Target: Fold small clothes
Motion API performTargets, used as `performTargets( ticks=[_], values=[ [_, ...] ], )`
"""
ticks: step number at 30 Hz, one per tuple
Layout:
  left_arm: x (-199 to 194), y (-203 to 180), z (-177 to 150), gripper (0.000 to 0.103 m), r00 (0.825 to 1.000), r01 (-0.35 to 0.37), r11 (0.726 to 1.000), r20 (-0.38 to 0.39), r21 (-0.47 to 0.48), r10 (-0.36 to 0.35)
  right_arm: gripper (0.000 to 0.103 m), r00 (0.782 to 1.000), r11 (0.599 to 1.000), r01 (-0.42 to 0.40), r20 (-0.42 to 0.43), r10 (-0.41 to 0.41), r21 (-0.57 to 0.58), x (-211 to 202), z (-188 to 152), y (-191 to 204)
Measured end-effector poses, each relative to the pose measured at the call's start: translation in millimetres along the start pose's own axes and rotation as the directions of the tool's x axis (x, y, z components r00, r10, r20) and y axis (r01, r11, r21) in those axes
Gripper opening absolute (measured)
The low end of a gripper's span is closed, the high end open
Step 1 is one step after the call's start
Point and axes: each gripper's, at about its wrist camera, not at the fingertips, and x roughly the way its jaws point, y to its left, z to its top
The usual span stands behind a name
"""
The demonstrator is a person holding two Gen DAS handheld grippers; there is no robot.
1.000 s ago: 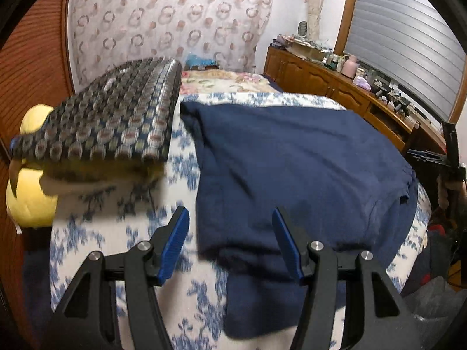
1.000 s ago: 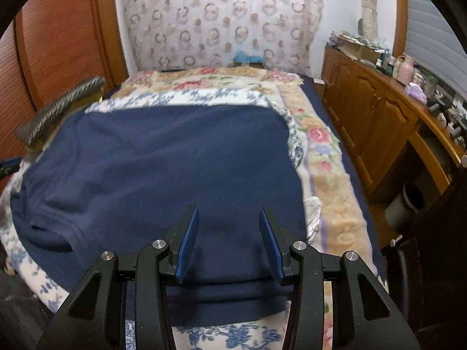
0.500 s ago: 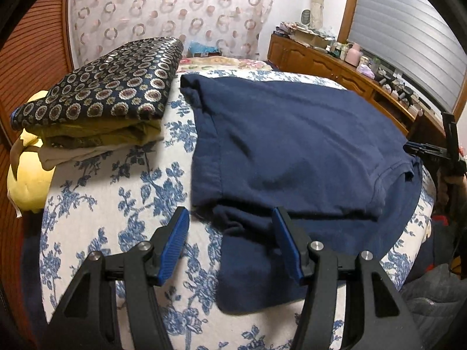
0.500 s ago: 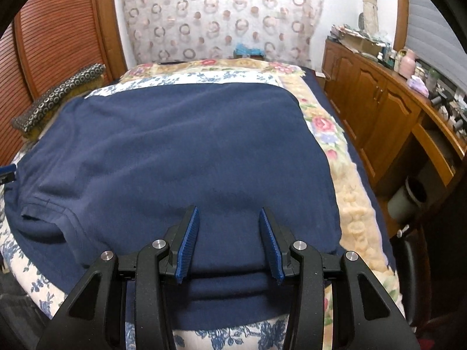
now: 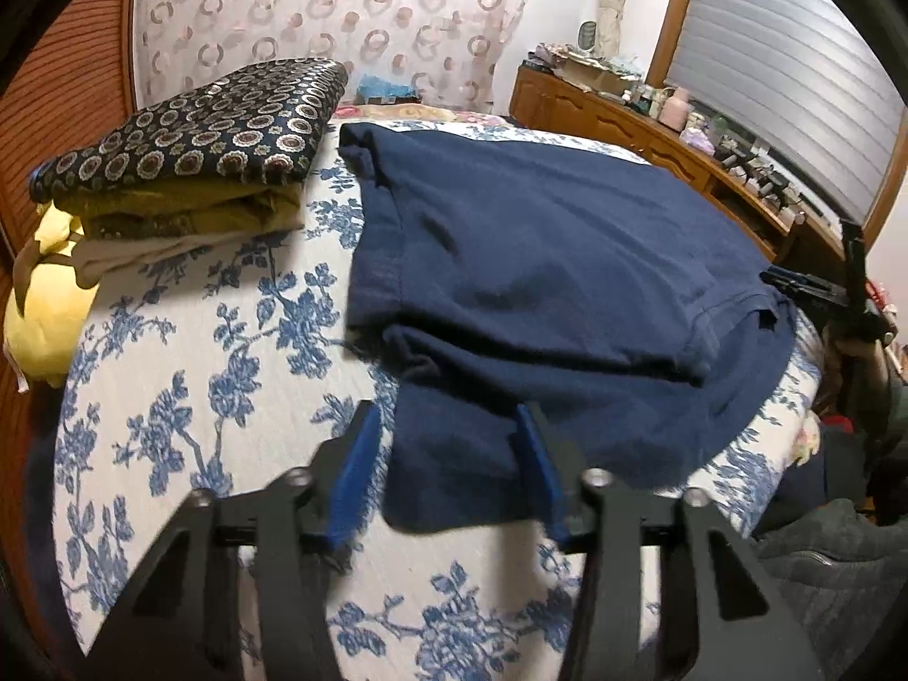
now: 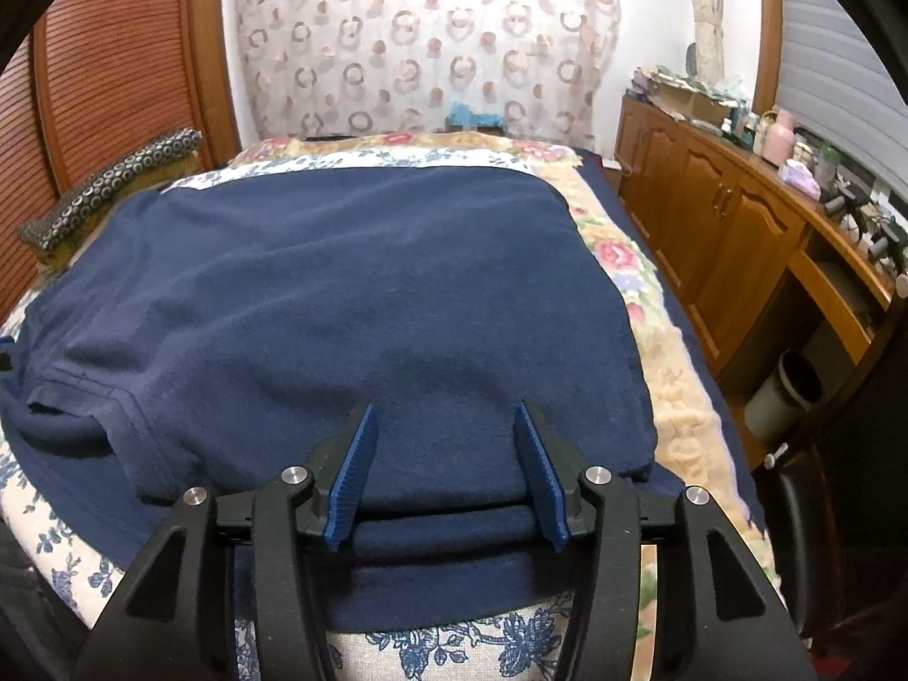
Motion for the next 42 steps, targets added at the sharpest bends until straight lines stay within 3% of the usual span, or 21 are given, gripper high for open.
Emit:
performTargets(
  ticks=[3,4,7,18,21,25,28,31,42],
  values=[
    [-4,1,-6,0.027,1.000,0.003,1.000,0.002,0.005,-0.003,0.055,1.000,1.000,0.000,0.018,0.000,0.010,-3,-5,-2],
    [-5,1,-7,0.018,1.000,0.012,1.000,-0.003,0.006,-0.012,0.055,1.000,1.000,-0.002,0.022,0.001,0.014,-4,-6,-4],
    [-9,1,-13,0.008,1.000,0.029,1.000,-0.010,0.006,-0.029,0.055,1.000,1.000,0.001,0.030,-0.002,0.018,-5,-8,-3],
    [-37,-7,-17,0.006,1.000,0.024,0.999,-0.013,0.026,-0.024,0.057,1.000,1.000,0.000,0.022,-0.001,0.017,-12,-14,-3],
    [-36,-11,-11,0.013,1.000,0.011,1.000,-0.007,0.028,-0.011,0.060,1.000,1.000,-0.011,0.012,0.011,0.023,-17,-15,-5],
    [-35,-14,-4,0.034,1.000,0.007,0.999,0.008,0.039,-0.007,0.062,1.000,0.999,-0.015,-0.005,0.015,0.036,-23,-15,-6],
    [-30,-17,5,0.040,1.000,0.011,0.999,0.012,0.042,-0.011,0.062,1.000,0.999,0.003,-0.001,-0.003,0.048,-30,-15,-11],
    [-24,-20,13,0.055,0.999,0.028,0.998,0.014,0.055,-0.029,0.062,1.000,0.997,0.007,-0.003,-0.007,0.073,-34,-14,-19],
    [5,-19,40,0.056,1.000,0.029,1.000,-0.004,0.007,-0.029,0.062,0.998,0.990,0.019,-0.055,-0.011,0.141,-17,-7,-35]
  ],
)
